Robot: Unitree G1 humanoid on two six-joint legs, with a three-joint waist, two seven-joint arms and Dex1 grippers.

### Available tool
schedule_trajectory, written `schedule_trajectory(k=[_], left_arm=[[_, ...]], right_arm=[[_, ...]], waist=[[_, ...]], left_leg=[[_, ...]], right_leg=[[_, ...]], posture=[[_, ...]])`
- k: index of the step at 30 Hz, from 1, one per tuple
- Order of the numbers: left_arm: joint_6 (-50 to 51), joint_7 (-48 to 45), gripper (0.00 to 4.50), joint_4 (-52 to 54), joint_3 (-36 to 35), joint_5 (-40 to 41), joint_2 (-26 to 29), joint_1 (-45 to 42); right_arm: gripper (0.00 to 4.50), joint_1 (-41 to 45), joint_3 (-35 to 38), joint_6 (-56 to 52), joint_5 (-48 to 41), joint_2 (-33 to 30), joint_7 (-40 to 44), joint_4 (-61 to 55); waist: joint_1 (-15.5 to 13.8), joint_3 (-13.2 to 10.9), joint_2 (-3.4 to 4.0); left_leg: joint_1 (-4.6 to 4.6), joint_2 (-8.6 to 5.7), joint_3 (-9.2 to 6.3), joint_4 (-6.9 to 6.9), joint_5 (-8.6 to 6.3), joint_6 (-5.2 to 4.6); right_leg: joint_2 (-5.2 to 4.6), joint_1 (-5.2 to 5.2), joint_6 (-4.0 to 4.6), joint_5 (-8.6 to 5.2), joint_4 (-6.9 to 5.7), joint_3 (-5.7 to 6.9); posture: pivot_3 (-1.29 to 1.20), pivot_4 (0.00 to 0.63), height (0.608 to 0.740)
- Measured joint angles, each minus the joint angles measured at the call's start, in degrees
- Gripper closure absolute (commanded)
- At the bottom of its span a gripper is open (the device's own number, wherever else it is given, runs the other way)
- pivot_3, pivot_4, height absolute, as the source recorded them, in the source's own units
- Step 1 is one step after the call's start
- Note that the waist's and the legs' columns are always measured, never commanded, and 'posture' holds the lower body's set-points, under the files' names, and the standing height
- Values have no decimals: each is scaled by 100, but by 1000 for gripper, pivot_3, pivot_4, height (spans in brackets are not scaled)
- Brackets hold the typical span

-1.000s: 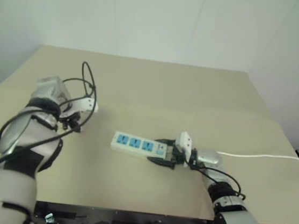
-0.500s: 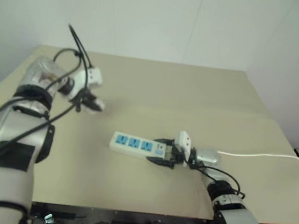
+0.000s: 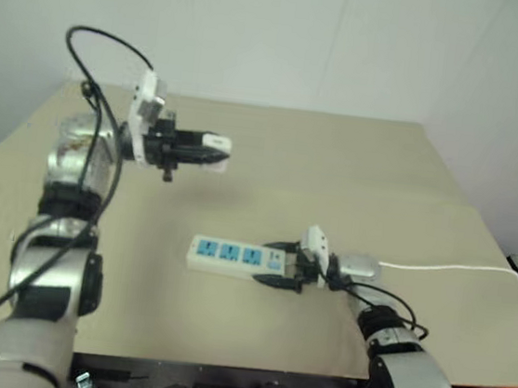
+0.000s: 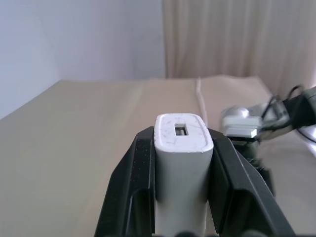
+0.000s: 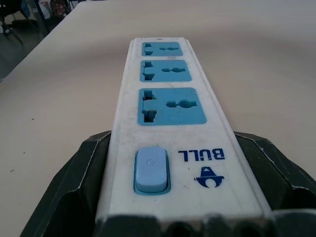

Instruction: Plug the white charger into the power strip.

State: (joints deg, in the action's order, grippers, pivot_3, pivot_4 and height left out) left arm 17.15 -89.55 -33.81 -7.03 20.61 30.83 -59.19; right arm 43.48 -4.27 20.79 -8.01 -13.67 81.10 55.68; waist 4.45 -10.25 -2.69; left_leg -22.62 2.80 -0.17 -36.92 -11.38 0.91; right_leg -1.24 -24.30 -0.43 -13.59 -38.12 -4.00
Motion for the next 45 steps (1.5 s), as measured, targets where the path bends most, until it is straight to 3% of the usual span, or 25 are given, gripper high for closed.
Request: schedule_trajectory(k=[5,15,45], left_arm=[[396,112,3486,810,36,442,-315,641],[20,623,3486,1075,397,523,-947,1460],[-1201,541,3486,900,1075,81,-1072,2268]], right_arm=[[1087,7,-10,0,9,9,8,35],[1087,11,-18,1,17,38,8,38],[1087,-66,-106,-6,41,64,8,-138]], waist=[[7,0,0],[30,1,-1],[96,2,0]], left_leg=[[17,0,1,0,0,0],[20,0,2,2,0,0],[23,0,2,5,0,0]], right_leg=[[0,16,0,0,2,-1],[0,18,0,0,4,-5],[1,20,-23,-14,5,-5]], posture=[[0,150,740],[0,150,740],[0,150,740]])
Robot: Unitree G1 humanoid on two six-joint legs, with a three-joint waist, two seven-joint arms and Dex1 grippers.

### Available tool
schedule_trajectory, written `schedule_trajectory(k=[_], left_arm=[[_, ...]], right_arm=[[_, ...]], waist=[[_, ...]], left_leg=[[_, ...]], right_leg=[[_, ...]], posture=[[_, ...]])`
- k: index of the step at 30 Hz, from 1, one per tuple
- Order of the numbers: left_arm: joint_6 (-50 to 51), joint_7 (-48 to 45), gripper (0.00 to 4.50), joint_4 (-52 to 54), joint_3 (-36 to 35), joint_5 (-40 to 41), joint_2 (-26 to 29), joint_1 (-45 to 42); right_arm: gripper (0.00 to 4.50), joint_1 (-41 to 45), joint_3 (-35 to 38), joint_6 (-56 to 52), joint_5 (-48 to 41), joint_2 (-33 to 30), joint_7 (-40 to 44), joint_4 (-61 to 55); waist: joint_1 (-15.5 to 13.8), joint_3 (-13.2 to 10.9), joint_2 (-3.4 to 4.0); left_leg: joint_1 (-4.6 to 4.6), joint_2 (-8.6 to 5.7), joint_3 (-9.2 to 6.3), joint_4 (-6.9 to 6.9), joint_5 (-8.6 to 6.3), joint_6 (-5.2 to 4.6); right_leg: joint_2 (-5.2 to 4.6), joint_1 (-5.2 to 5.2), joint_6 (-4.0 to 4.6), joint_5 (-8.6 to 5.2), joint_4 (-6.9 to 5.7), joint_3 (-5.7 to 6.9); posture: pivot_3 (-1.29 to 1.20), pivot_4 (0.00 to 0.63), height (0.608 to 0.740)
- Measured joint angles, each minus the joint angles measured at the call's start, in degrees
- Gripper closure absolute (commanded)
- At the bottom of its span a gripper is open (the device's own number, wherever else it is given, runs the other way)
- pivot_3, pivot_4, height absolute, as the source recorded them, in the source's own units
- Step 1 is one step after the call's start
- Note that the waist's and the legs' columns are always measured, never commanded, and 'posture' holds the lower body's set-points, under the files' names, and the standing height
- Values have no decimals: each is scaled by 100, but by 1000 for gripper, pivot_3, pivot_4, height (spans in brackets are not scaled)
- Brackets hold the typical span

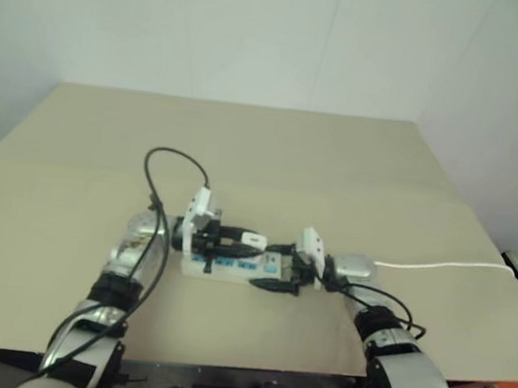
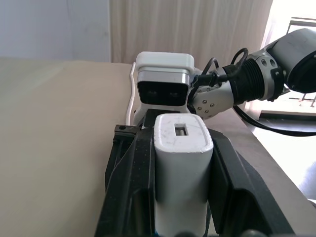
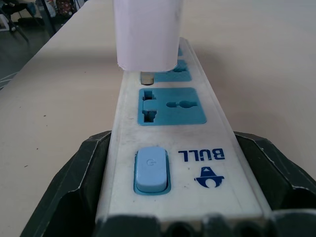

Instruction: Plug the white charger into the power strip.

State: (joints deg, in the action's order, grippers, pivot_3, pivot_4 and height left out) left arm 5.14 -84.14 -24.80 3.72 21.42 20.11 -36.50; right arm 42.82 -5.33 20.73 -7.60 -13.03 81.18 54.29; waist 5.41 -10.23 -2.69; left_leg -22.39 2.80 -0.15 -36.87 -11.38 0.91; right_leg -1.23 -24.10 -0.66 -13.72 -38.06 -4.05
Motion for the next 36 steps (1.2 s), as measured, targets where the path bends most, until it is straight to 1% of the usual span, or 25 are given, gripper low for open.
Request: schedule_trajectory(k=[22,36], left_arm=[[-373,26,3486,-237,97,-112,-47,60],[-595,148,3486,-600,138,-229,-149,46]], right_arm=[[1087,-10,-3,0,1,1,-6,-7],[1087,-10,-16,0,1,4,-12,2]], waist=[[0,1,0],[1,4,0]], left_leg=[[2,0,0,1,0,0],[7,0,1,2,0,0]], right_leg=[[0,3,-6,-4,1,0],[0,7,-7,-4,2,0]], posture=[[0,150,740],[0,150,740]])
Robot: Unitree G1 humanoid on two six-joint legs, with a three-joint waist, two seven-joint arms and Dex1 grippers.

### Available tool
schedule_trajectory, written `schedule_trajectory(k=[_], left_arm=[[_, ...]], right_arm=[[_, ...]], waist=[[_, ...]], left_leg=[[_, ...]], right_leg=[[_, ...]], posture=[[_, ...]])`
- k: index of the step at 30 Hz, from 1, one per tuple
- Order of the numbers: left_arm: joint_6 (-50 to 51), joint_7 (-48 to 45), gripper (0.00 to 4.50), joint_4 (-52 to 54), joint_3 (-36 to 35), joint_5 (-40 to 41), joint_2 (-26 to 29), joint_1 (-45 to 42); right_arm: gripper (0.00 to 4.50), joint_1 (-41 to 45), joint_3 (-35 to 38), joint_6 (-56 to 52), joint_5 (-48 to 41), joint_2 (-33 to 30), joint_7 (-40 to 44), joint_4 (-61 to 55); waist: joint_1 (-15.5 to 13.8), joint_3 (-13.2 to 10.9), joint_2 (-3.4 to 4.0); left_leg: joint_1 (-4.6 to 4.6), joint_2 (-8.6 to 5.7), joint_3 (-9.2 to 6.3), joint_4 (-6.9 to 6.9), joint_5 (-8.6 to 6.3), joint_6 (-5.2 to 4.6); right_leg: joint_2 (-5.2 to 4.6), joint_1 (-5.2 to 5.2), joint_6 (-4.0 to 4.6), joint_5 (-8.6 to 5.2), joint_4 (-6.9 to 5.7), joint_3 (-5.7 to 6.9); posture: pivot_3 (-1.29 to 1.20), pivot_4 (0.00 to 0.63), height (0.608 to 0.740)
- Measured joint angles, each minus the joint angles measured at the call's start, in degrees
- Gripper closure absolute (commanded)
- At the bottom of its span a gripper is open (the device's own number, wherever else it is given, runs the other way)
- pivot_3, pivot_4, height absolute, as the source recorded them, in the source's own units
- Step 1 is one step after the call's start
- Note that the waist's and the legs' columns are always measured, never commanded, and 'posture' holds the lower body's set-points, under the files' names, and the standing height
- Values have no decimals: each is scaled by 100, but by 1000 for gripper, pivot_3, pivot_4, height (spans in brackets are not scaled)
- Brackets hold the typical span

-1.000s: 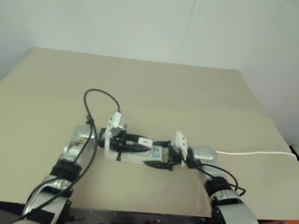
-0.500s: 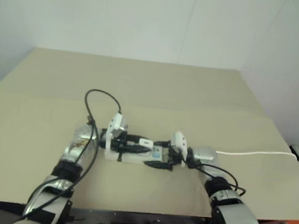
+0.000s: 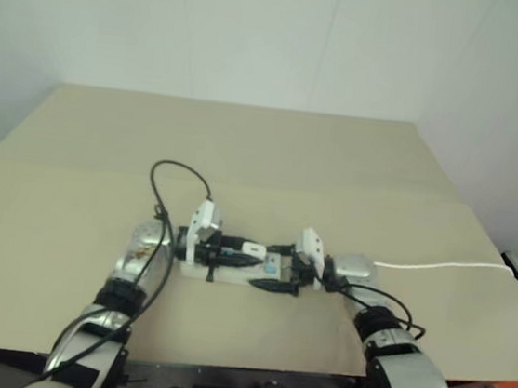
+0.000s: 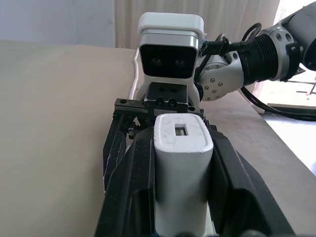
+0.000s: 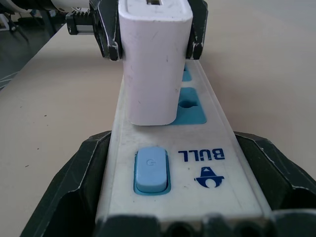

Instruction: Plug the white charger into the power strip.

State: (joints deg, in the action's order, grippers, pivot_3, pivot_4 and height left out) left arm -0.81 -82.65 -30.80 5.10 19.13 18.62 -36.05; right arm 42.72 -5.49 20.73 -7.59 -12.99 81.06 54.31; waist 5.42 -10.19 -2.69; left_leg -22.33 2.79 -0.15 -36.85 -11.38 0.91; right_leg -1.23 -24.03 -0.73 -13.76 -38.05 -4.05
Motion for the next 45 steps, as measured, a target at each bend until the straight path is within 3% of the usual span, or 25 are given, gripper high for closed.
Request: schedule_trajectory(k=[19,35,45], left_arm=[[-341,-10,3486,-76,9,53,119,233],[-918,-145,3486,-524,207,53,274,131],[-899,-168,264,-869,157,-206,899,51]], right_arm=[[1087,-4,-82,0,9,54,-34,2],[1087,-3,-176,-3,90,70,-143,50],[1087,-3,-194,-1,106,13,-123,87]], waist=[[35,15,4],[38,28,18],[14,70,86]], left_leg=[[17,3,2,10,-1,-1],[113,3,7,36,-7,-9],[117,-3,10,44,-7,-9]], right_leg=[[5,7,0,-1,0,-7],[5,94,16,-17,13,-10],[1,98,11,-21,20,-14]], posture=[[0,150,740],[0,150,740],[0,150,740]])
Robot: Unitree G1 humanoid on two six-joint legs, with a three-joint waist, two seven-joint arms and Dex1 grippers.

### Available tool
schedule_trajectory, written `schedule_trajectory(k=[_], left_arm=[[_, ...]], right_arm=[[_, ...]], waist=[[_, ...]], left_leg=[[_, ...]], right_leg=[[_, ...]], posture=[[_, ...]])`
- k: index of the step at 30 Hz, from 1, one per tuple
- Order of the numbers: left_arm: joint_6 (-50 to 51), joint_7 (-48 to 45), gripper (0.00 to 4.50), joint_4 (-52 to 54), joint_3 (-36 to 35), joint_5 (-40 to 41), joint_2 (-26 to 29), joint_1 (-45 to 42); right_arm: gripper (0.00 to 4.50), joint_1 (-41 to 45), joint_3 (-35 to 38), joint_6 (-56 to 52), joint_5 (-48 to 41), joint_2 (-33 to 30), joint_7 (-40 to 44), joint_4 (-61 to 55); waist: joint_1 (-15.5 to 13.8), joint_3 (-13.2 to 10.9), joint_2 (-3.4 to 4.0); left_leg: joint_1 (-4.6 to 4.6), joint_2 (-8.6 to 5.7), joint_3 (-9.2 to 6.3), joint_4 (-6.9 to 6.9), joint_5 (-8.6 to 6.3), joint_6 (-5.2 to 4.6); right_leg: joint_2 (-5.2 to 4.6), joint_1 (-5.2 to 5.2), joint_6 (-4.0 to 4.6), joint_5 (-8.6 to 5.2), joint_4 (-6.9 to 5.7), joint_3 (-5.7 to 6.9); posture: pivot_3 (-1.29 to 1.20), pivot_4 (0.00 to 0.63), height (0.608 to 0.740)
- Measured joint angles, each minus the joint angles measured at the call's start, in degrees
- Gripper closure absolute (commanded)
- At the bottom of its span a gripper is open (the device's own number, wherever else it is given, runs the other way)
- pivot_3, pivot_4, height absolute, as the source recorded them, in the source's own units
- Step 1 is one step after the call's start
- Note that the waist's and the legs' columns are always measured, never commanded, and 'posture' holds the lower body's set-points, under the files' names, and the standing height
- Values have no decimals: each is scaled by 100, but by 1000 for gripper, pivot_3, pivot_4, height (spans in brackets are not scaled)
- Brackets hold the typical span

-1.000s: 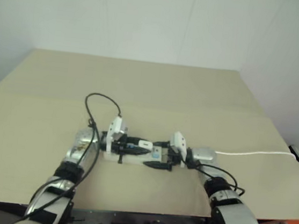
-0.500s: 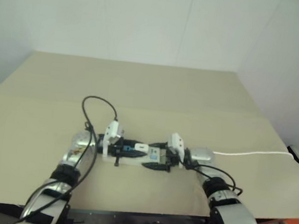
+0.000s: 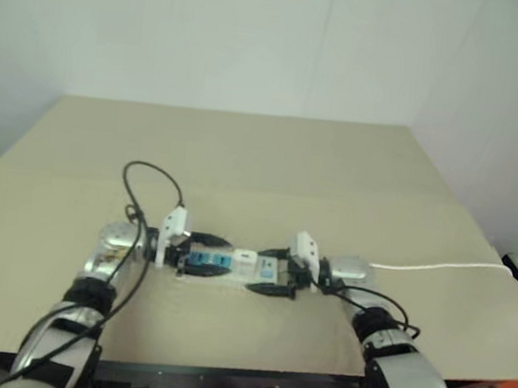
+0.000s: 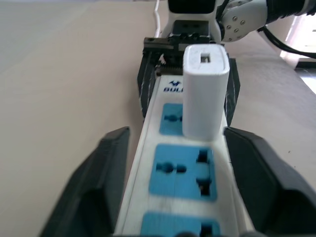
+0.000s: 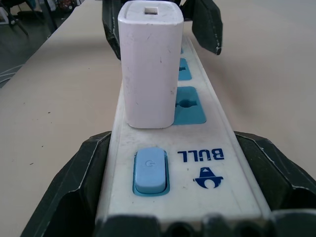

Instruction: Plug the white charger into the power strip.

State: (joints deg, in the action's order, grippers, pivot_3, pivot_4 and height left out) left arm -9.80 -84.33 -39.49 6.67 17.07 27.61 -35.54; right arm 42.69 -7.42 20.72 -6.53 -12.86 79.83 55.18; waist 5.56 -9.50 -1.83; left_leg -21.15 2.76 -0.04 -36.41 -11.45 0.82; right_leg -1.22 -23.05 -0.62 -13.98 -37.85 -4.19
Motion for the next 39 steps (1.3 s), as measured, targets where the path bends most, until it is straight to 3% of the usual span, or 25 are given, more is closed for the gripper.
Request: schedule_trajectory(k=[1,7,9,11,17,25,33,39], left_arm=[[3,-17,17,11,-2,0,0,-6],[95,-176,17,114,-16,-7,74,-40],[332,-407,0,229,17,-26,278,-78],[587,-602,0,401,13,-5,598,-157],[1018,-776,0,1375,-150,402,1295,-243],[1154,-697,0,1773,-581,590,1469,5],[1164,-616,0,2137,-1132,778,1964,533],[1472,-506,0,2797,-1899,1028,2648,1560]], right_arm=[[1087,0,0,0,0,1,3,1],[1087,7,1,0,-11,11,28,-1],[354,10,0,-2,-43,23,90,-2],[50,4,-27,-39,-33,11,178,8],[50,-7,-34,-99,-35,-39,280,-79],[50,-125,-81,-151,-98,-279,412,-488],[50,-549,161,-616,-510,-1215,527,-1673],[50,-1015,465,-1113,-849,-1947,502,-2694]], waist=[[0,1,2],[6,2,3],[23,-1,1],[21,-7,-5],[4,-9,-7],[-33,-18,-9],[-101,-41,-10],[-142,-62,-15]], left_leg=[[0,0,1,0,0,0],[-6,1,0,3,0,0],[-18,2,0,4,0,0],[-37,5,-6,4,0,0],[-56,5,-7,4,0,0],[-131,4,-7,-14,1,0],[-134,6,-3,-15,1,0],[-134,9,4,-14,0,-1]], right_leg=[[0,0,0,0,0,0],[1,-7,1,-1,3,1],[4,-20,1,-2,1,1],[6,-37,3,-3,0,6],[2,-47,3,-2,9,10],[1,-122,4,-1,-10,12],[-1,-127,4,-2,-9,11],[-5,-131,7,-4,-6,11]], posture=[[0,150,740],[0,150,740],[0,150,740],[0,150,740],[0,150,740],[0,150,740],[0,150,740],[0,150,740]])
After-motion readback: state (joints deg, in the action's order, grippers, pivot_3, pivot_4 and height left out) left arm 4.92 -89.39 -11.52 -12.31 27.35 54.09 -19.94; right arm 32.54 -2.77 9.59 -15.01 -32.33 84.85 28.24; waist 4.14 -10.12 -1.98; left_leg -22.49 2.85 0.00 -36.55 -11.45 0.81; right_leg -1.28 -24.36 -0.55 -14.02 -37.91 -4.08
